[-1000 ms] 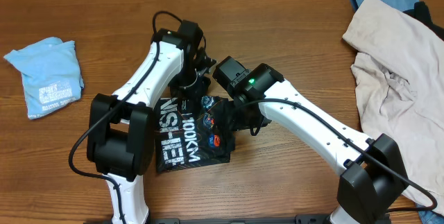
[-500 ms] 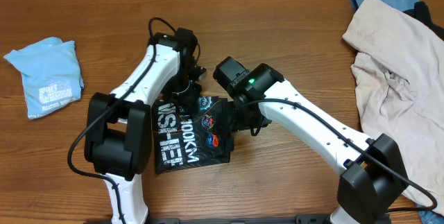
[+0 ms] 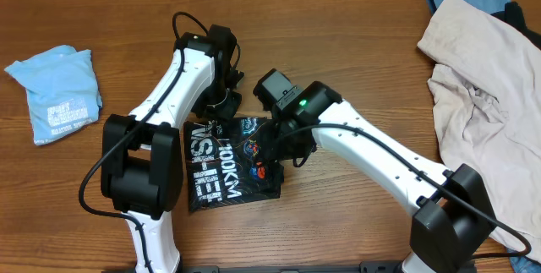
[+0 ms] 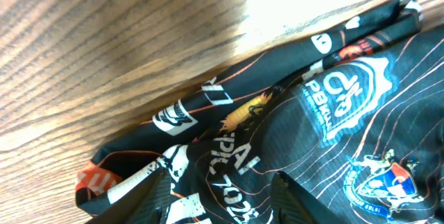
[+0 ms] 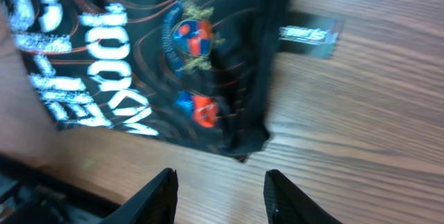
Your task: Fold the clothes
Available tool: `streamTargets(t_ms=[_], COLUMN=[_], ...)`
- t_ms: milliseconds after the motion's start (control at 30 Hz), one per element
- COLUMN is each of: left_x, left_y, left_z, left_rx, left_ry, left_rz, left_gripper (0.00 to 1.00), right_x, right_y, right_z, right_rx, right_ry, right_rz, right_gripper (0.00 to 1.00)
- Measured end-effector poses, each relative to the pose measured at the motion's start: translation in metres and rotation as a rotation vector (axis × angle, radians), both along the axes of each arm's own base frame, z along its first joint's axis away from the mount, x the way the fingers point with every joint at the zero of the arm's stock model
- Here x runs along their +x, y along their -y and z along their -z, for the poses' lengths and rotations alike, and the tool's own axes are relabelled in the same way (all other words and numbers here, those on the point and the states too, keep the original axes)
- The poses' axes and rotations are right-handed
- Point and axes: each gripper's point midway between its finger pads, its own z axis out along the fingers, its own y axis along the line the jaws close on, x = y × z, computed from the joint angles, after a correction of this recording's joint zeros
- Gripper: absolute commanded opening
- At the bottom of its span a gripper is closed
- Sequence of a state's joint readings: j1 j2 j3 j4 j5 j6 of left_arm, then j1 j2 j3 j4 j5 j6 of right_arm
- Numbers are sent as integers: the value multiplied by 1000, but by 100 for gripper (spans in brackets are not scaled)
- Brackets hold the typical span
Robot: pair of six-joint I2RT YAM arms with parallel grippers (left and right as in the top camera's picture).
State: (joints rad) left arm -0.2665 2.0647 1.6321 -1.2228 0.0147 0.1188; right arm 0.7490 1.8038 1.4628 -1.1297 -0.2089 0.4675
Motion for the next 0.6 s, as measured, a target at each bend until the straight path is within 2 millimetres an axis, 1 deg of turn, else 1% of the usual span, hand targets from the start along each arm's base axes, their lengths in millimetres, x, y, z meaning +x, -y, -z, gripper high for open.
streamTargets(t_ms=[67, 100, 167, 233, 300, 433, 600], left_x=[1, 1, 3, 3, 5, 9, -1], left_y=[0, 0, 3, 9, 15, 24, 30], left_z=[-1, 0, -1, -1, -1, -2, 1], left_rx=[-1, -2, -20, -56, -89, -145, -196], left_ry=[3, 5, 10, 10, 14, 36, -11], left_rz=[2, 5, 21, 53, 86, 160, 245], left_gripper=[58, 63, 79, 86, 89, 90, 94], right_x=[-7, -12, -19, -25, -29, -31, -31], right_y=[-5, -6, -5, -2, 0, 0, 0], right_z=[6, 11, 21, 30, 36, 38, 38], right_rx=[25, 32, 34, 29, 24, 25, 25], right_ry=[-25, -43, -76, -106, -125, -140, -147], right_rz=[-10, -8, 4, 26, 41, 70, 88], right_gripper=[44, 44, 45, 45, 45, 45, 45])
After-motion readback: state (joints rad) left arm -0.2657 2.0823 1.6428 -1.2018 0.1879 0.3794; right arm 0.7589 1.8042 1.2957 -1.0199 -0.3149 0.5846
